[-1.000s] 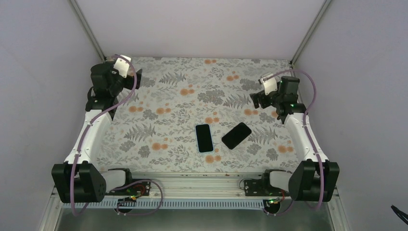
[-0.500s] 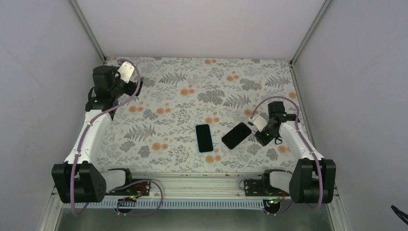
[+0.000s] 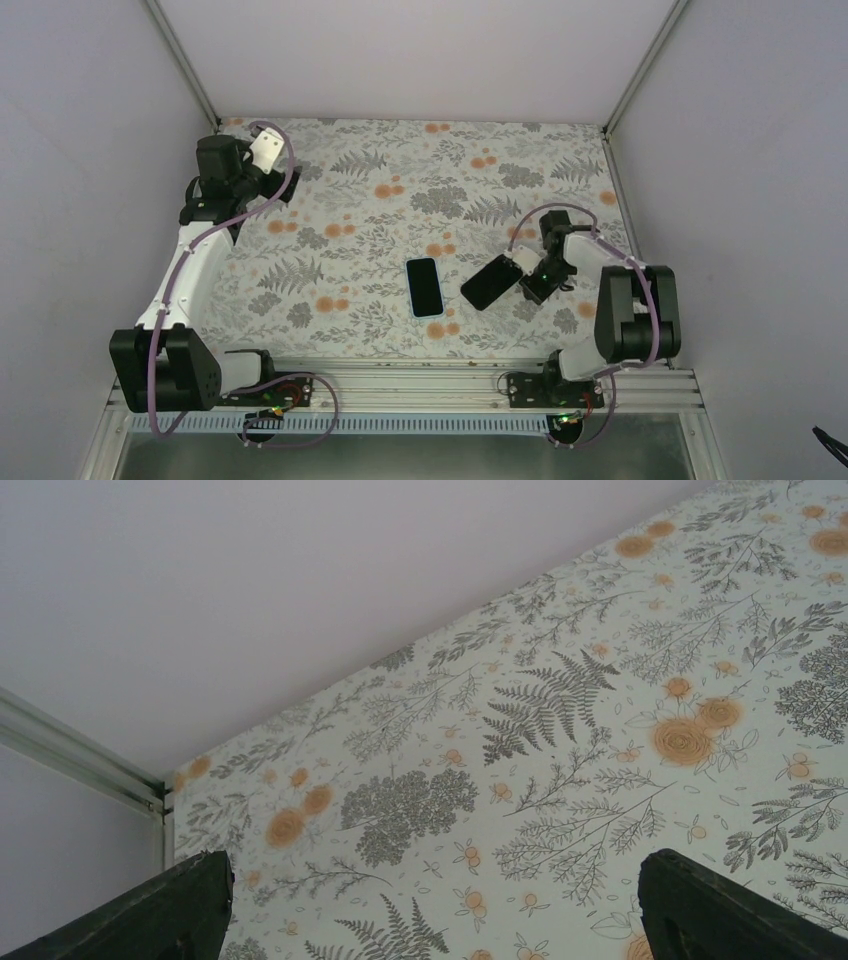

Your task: Take the phone out of the phone case

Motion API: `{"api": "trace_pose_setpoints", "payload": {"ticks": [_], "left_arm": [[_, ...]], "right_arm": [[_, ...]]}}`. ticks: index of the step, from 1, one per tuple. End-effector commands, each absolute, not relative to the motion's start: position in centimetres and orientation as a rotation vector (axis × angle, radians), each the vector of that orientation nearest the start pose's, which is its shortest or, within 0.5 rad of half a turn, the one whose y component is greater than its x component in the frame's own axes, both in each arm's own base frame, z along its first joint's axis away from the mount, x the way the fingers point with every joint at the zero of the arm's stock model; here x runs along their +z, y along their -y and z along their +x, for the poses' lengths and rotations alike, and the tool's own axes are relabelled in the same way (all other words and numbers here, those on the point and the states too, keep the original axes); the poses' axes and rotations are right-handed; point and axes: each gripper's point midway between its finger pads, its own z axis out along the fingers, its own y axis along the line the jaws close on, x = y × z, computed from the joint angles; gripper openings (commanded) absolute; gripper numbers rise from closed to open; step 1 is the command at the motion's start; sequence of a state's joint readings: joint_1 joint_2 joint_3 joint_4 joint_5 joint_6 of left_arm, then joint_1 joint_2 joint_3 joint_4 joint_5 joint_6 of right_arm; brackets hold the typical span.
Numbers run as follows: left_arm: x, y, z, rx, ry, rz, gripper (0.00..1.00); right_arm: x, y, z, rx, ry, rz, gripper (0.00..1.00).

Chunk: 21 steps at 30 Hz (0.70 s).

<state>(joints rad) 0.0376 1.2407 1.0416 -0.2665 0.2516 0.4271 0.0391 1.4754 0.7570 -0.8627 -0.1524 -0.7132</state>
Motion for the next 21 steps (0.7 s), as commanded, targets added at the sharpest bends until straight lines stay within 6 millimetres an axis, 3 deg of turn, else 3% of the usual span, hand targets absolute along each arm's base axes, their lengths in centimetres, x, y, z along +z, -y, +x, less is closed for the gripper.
{"api": "trace_pose_setpoints", "payload": {"ticks": [1,9,16,21], "left_arm": [[28.0,2.3,40.1,0.063,-1.913,0.535,1.00],[28.0,1.8,40.1,0.081,-1.916,0.515,1.00],[28.3,1.5,40.1,0.085,-1.913,0.506,1.00],[28.2,1.0,39.8,0.093,-1.915,0.494,1.00]], "right_arm": [[1.7,-4.8,24.9,0.250,-2.789,-1.138,0.03],[0.1,-8.8,28.1,0.259,-2.760,-1.255,0.04],[-0.8,-13.5,34.1,0.151,-2.685,-1.353,0.04],[-1.6,-17.2,35.5,0.142,-2.658,-1.455,0.04]]}}
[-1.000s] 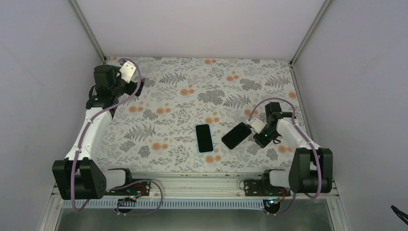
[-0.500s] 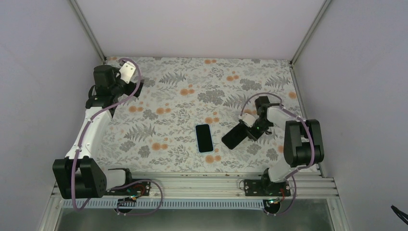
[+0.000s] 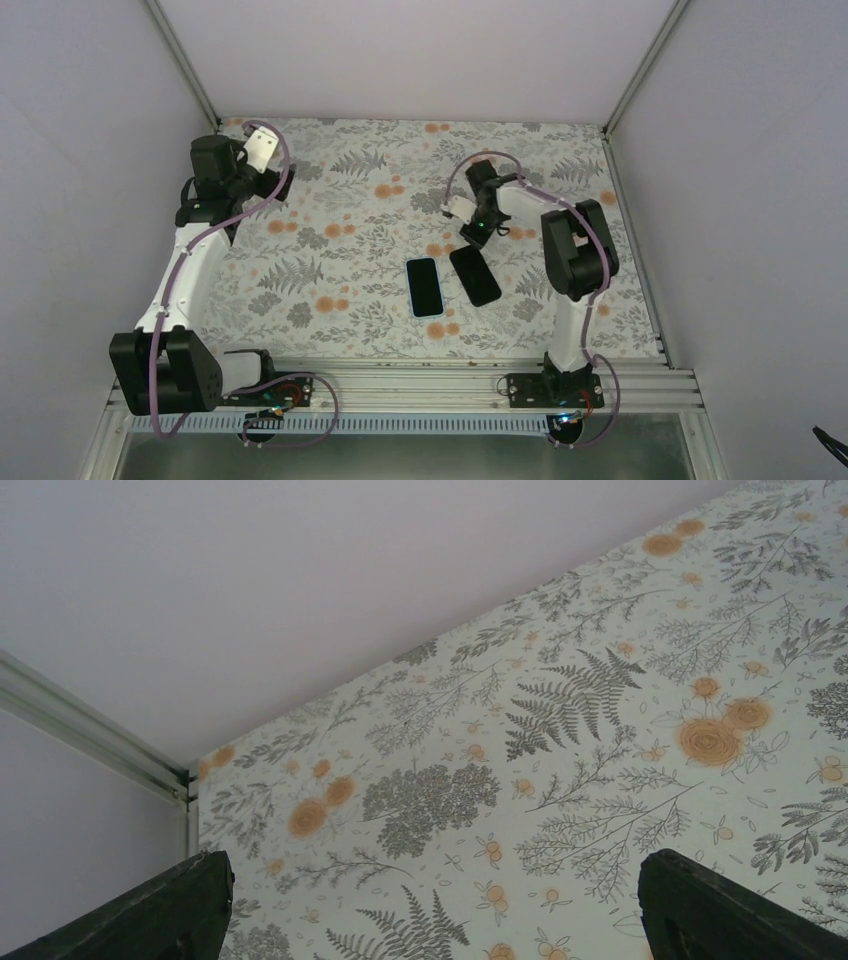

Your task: Take the phone out of the phone case

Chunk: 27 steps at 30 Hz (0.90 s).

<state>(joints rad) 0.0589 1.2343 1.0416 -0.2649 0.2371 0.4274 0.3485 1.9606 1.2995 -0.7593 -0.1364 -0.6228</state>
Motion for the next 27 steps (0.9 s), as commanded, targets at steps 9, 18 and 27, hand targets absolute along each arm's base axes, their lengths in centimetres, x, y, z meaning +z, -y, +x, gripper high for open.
{"api": "trace_pose_setpoints", "payload": {"ticks": [9,18,27], "left_arm": [[28.4,0.3,39.3,0.093,-1.908,0.479,1.00],[28.2,0.2,39.4,0.089,-1.911,0.483,1.00],[28.5,0.0,39.2,0.089,-1.909,0.477,1.00]], "right_arm": [[6.5,-16.0,38.2,0.080,-2.571,-1.169,0.65],[6.4,-20.3,28.6,0.051,-2.446,-1.535,1.00],[2.8,-17.2,29.4,-0.294,-2.450,-1.488,1.00]]}}
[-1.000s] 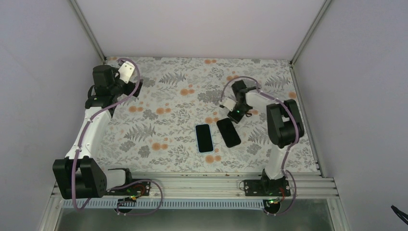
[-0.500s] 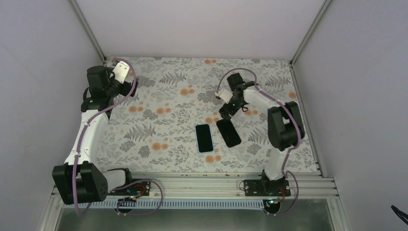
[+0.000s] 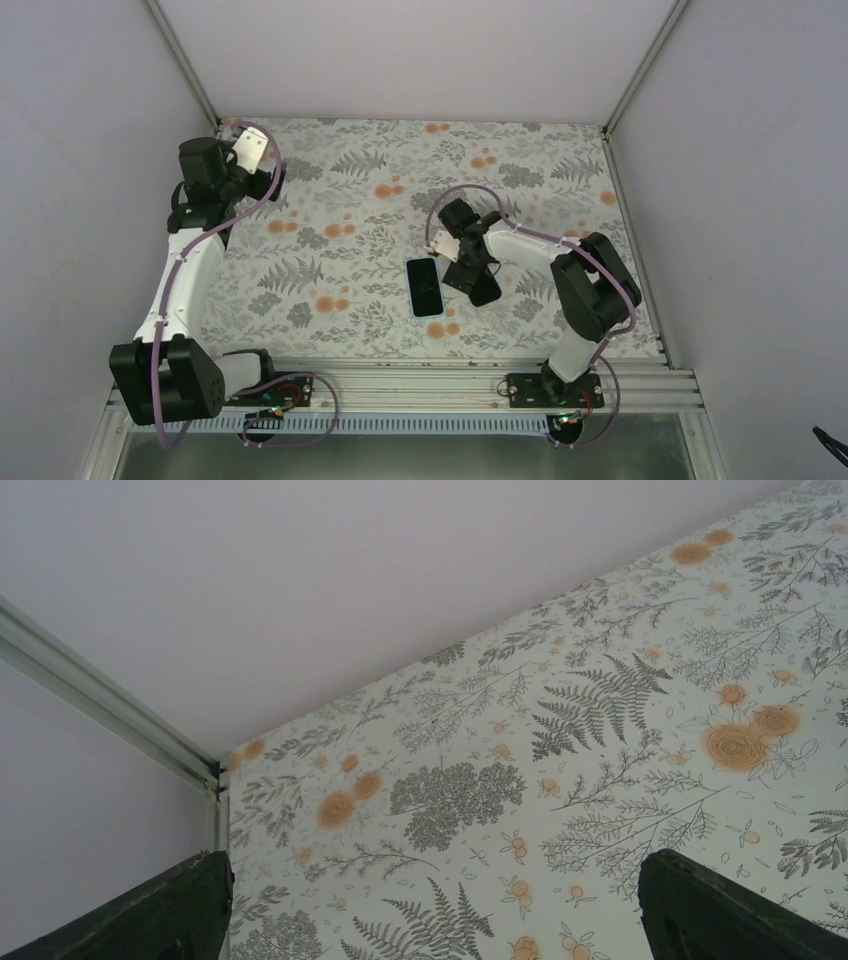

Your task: Take the phone out of the phone case

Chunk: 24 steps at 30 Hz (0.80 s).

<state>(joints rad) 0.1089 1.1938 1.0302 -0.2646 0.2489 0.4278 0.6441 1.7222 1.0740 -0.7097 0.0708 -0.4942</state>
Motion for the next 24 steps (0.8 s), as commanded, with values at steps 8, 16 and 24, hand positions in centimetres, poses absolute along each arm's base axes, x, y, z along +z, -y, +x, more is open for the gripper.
{"api": "trace_pose_setpoints", "payload": {"ticks": [8,16,24], "left_arm": [[28.0,0.0,39.1,0.074,-1.920,0.482,1.00],[26.8,0.7,39.3,0.020,-1.951,0.522,1.00],[25.9,1.4,39.6,-0.033,-1.992,0.581,1.00]], "right_arm": [[1.4,-13.5,26.6,-0.375,-2.476,-1.472,1.00],[-0.5,-11.0,24.4,-0.218,-2.622,-1.453,1.00],[-2.9,-9.0,22.7,-0.072,-2.784,-1.481,1.00]]}}
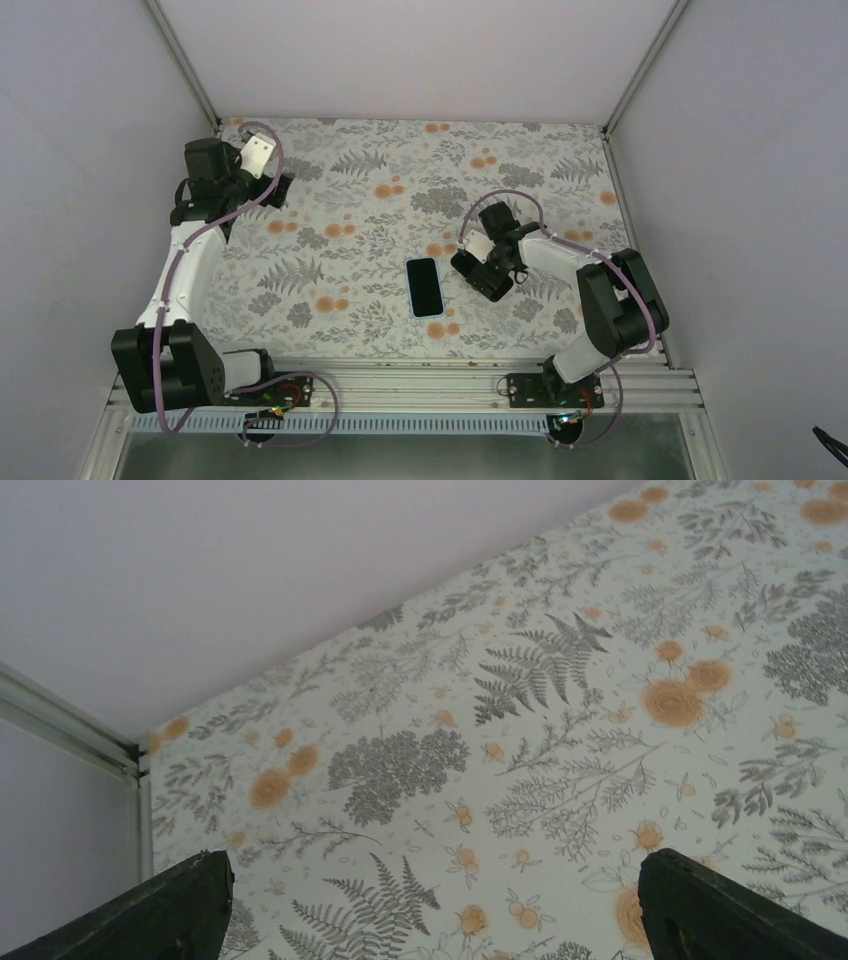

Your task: Take the phone out of the phone case

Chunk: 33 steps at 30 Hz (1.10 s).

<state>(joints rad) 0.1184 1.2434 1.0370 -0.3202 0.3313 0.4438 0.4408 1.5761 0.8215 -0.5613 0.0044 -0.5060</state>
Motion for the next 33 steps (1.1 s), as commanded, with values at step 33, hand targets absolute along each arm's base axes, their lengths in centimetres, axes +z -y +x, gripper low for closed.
{"api": "trace_pose_setpoints", "payload": {"ticks": [33], "left_arm": [[19.3,25.3,33.9,-1.314,-2.324,1.242,1.00]], "right_arm": [[8.5,-14.9,31.1,-0.150,-2.366,-1.289,0.61]]}}
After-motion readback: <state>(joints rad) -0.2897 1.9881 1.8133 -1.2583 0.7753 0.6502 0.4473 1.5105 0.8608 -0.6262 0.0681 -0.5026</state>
